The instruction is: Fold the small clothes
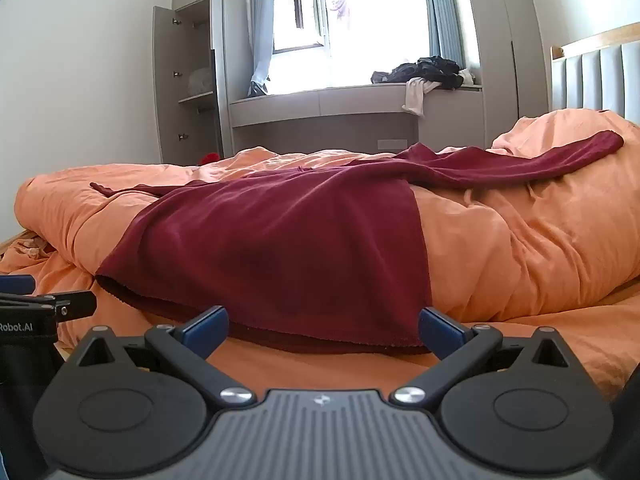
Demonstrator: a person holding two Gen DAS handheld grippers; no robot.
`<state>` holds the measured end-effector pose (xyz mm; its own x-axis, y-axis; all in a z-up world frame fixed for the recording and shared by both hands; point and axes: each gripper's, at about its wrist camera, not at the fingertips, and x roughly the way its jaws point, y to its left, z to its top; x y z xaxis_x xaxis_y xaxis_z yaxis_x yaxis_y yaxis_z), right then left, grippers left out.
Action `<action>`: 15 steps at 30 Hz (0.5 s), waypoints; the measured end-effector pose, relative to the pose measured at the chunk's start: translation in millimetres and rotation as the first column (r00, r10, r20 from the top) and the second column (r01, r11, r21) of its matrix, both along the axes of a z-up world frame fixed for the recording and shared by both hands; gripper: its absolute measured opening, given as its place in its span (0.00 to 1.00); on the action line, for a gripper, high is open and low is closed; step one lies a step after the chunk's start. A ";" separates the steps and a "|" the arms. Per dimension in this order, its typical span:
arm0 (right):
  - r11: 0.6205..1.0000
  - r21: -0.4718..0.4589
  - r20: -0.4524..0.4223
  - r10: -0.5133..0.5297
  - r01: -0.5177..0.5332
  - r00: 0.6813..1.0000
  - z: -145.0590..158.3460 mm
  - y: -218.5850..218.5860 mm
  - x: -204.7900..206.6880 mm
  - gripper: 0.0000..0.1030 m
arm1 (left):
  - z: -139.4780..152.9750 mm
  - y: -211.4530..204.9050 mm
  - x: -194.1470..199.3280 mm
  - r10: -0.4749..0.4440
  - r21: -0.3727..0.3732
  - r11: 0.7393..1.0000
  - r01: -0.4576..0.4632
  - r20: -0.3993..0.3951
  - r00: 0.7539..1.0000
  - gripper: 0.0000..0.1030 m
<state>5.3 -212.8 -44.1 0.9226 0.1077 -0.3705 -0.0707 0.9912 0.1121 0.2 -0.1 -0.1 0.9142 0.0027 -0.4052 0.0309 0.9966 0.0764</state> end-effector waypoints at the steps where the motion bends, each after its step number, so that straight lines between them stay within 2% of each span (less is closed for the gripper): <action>1: 1.000 0.001 0.001 0.000 0.000 1.000 0.0 -0.1 -0.1 1.00 | 0.0 -0.1 0.2 -0.001 0.001 1.000 0.001 -0.004 1.000 1.00; 15: 1.000 -0.003 -0.003 0.001 -0.001 1.000 0.7 0.2 0.0 1.00 | -0.1 -0.2 0.1 0.002 0.002 1.000 -0.002 0.001 1.000 1.00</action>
